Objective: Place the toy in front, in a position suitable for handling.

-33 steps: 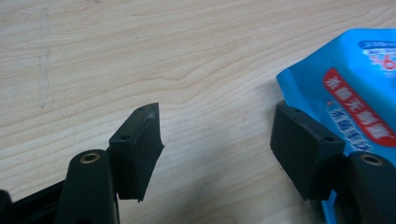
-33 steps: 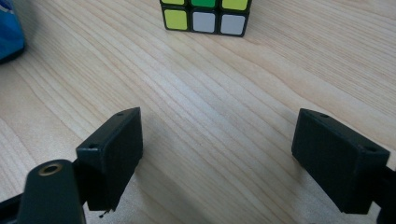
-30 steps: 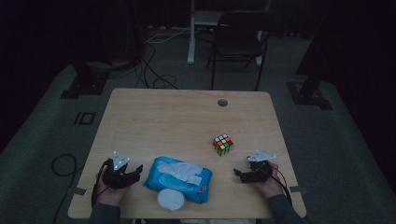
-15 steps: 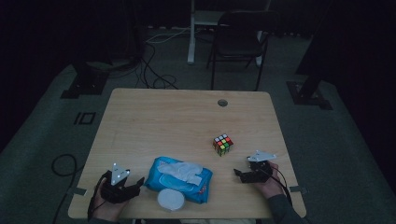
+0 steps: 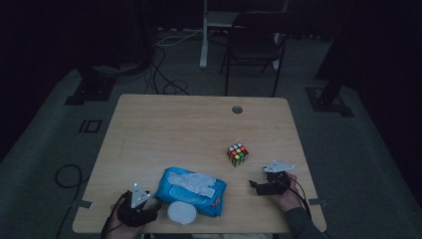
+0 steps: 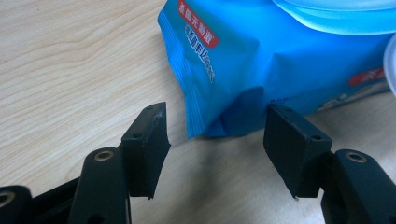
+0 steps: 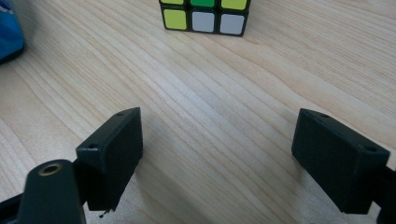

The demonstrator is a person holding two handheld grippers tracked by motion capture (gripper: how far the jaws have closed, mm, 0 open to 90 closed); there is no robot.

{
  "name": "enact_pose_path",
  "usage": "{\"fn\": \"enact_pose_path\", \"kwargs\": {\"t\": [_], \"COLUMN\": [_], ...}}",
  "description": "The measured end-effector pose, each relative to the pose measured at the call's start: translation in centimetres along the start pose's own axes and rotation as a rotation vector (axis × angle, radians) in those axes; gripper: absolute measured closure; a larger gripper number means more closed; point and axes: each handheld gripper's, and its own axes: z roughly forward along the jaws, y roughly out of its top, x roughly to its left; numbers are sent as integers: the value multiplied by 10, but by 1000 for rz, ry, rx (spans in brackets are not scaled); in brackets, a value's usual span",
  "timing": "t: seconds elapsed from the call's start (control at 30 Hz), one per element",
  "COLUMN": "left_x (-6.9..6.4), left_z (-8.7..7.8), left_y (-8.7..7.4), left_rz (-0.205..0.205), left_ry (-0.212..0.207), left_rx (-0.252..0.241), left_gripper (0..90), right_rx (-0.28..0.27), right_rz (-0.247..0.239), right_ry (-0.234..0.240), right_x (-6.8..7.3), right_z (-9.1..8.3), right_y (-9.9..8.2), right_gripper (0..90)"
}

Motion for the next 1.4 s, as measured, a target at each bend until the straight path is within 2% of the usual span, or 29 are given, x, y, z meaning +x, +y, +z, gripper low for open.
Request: {"fn": "enact_pose_path", "kwargs": {"t": [0.07, 0.23, 0.37, 0.4, 0.53, 0.6, 0.7, 0.8, 0.87, 1.0, 1.1, 1.2, 1.27, 1.4], "left_x": [1, 5, 10, 13, 20, 24, 27, 27, 25, 9, -11, -38, -52, -83], "left_z": [3, 13, 20, 28, 41, 45, 41, 26, 15, -2, -7, -6, -4, 1], "left_y": [1, 8, 14, 20, 27, 28, 30, 36, 43, 57, 66, 73, 75, 77], "left_rz": [-12, -29, -29, -26, -24, -37, -51, -64, -58, -24, 11, 62, 86, 146], "left_ry": [19, 32, 36, 38, 50, 57, 69, 77, 77, 29, -60, -146, -190, -234], "left_rx": [-8, -21, -21, -26, -16, -7, -10, -50, -83, -142, -165, -171, -171, -163], "left_gripper": [432, 499, 522, 522, 540, 537, 531, 526, 527, 538, 548, 553, 554, 523], "right_rx": [0, 0, 0, 0, 0, 0, 0, -1, -1, -1, -1, -1, -2, -2], "right_rz": [0, 0, 0, 0, 0, 0, 0, 3, 3, 3, 3, 3, 2, 2], "right_ry": [0, 0, 0, 0, 0, 0, -1, -2, -2, -2, -2, -2, -2, -2], "right_x": [0, 0, 0, 0, 0, 0, 0, 0, 0, 0, 0, 0, 0, 0], "right_z": [0, 0, 0, 0, 0, 0, 0, 0, 0, 0, 0, 0, 0, 0], "right_y": [0, 0, 0, 0, 0, 0, 0, 0, 0, 0, 0, 0, 0, 0], "right_gripper": [162, 162, 162, 162, 162, 162, 162, 162, 162, 162, 162, 162, 162, 162]}}
